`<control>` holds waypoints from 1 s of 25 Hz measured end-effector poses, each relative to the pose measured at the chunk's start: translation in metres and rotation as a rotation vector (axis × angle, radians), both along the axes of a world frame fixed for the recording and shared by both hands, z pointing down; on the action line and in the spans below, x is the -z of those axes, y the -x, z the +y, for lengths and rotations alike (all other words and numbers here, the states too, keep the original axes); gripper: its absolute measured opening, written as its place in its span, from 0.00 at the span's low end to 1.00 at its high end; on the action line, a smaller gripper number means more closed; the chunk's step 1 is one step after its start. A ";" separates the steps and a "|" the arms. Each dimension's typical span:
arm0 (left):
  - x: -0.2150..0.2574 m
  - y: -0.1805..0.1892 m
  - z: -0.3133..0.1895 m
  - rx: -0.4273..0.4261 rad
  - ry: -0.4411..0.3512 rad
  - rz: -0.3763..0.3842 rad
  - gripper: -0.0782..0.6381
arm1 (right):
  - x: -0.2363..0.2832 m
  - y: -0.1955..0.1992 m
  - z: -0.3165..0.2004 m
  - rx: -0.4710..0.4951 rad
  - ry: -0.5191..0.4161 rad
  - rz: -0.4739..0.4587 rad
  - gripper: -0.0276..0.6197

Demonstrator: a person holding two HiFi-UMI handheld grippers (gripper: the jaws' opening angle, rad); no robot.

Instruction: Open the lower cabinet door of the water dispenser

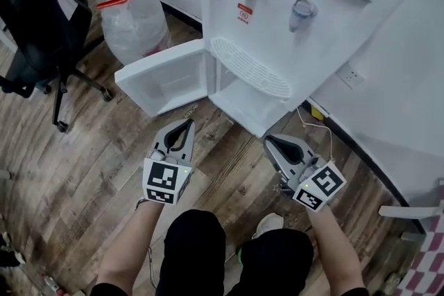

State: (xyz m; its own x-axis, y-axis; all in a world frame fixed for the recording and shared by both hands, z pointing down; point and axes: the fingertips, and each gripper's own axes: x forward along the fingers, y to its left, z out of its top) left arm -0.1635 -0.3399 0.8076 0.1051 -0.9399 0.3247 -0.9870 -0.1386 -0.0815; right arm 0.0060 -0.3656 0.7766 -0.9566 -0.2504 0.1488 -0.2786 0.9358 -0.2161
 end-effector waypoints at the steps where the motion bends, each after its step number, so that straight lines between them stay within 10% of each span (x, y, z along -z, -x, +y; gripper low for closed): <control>1: 0.007 -0.015 -0.002 -0.026 0.009 -0.007 0.13 | 0.003 -0.006 0.000 -0.014 0.014 0.007 0.09; 25: 0.462 -0.105 0.143 -0.107 0.074 0.111 0.13 | 0.393 -0.098 0.166 -0.196 0.205 0.093 0.09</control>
